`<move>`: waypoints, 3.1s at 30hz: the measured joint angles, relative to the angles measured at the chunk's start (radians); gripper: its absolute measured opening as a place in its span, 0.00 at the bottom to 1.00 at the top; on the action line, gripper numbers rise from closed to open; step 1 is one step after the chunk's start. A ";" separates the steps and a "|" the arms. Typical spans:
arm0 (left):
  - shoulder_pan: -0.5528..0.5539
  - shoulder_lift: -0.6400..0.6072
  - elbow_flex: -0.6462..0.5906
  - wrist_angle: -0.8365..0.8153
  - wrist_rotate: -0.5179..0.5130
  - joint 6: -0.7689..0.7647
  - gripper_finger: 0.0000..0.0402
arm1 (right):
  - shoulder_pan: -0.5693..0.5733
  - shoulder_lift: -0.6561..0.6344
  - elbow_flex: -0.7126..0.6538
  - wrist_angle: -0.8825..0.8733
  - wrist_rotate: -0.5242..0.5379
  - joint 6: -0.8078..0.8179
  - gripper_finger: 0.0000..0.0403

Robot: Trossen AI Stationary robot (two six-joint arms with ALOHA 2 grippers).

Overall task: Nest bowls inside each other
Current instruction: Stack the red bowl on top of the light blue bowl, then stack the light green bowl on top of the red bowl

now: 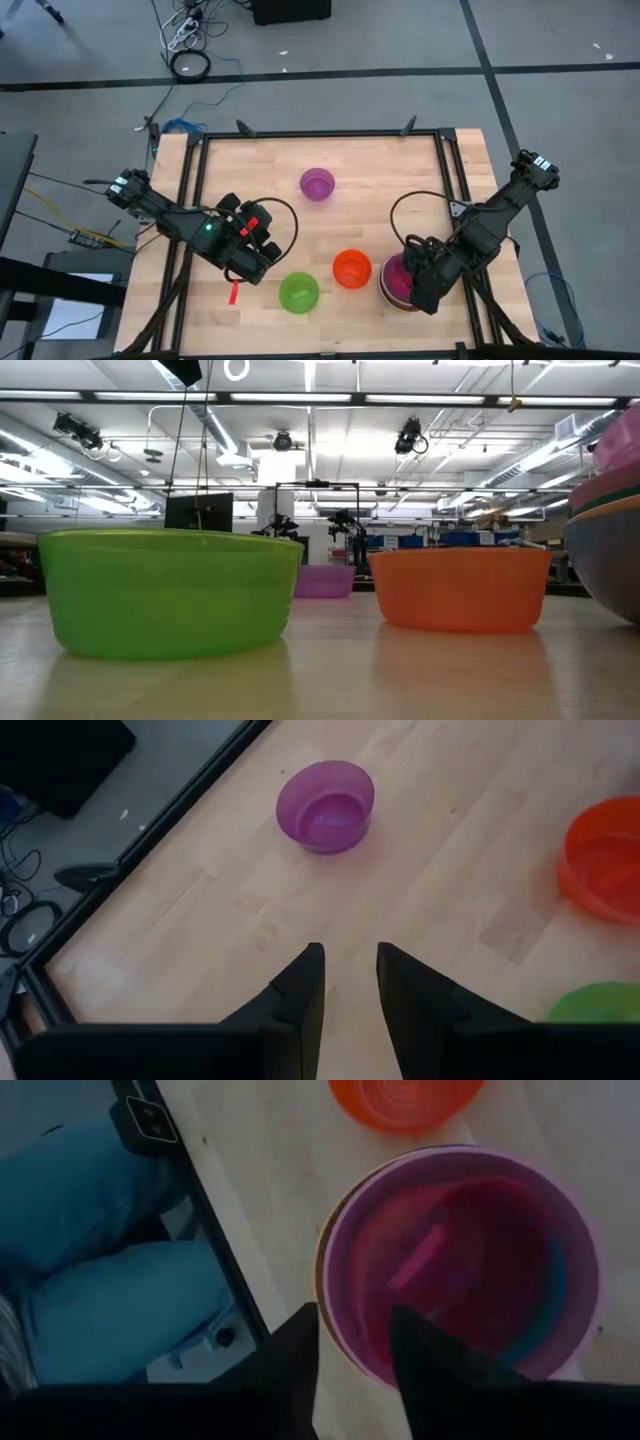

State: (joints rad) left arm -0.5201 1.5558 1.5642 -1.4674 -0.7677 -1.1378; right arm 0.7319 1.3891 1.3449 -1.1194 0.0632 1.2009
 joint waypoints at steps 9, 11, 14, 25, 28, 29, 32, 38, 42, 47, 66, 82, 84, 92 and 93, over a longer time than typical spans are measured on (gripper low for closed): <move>0.000 0.000 0.000 0.000 0.004 0.000 0.26 | 0.000 -0.001 0.000 -0.015 0.052 -0.010 0.43; 0.000 0.000 0.000 0.000 0.008 0.000 0.26 | 0.000 -0.002 0.000 -0.024 0.143 -0.007 0.43; 0.000 0.000 0.000 0.002 0.008 0.000 0.26 | -0.008 0.010 0.000 -0.027 0.241 0.000 0.42; 0.000 0.000 0.000 0.007 0.013 0.000 0.26 | -0.062 0.211 -0.010 -0.014 0.057 -0.077 0.39; 0.000 0.000 0.000 0.008 0.019 0.000 0.26 | -0.066 0.219 -0.010 -0.040 0.041 -0.079 0.38; 0.000 0.000 0.000 0.007 0.019 0.000 0.26 | -0.066 0.210 -0.010 -0.050 0.039 -0.078 0.37; 0.000 0.000 0.000 0.007 0.019 0.000 0.26 | -0.067 0.158 -0.010 -0.089 0.053 -0.049 0.37; 0.000 0.001 0.000 0.007 0.060 0.000 0.26 | -0.052 -0.005 -0.008 -0.249 0.247 0.089 0.37; 0.000 0.028 0.001 0.010 0.137 0.000 0.26 | -0.005 -0.095 -0.008 -0.348 0.397 0.214 0.37; 0.000 0.121 0.002 0.118 0.218 0.012 0.26 | 0.054 -0.132 -0.008 -0.375 0.557 0.289 0.37; 0.080 0.398 0.001 0.294 0.555 0.050 0.26 | 0.058 -0.065 -0.007 -0.420 0.570 0.291 0.37; 0.092 0.432 0.001 0.411 0.630 0.057 0.26 | 0.050 -0.065 -0.007 -0.420 0.570 0.290 0.37; 0.094 0.442 0.001 0.401 0.625 0.058 0.26 | 0.050 -0.065 -0.007 -0.420 0.570 0.291 0.37; 0.101 0.495 0.001 0.415 0.611 0.109 0.26 | 0.049 -0.065 -0.007 -0.420 0.571 0.290 0.37; 0.102 0.507 0.001 0.415 0.609 0.127 0.26 | 0.049 -0.066 -0.007 -0.420 0.571 0.290 0.37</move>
State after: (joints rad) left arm -0.4179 2.0626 1.5654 -1.0519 -0.1585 -1.0110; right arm 0.7807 1.3235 1.3376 -1.5391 0.6340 1.4914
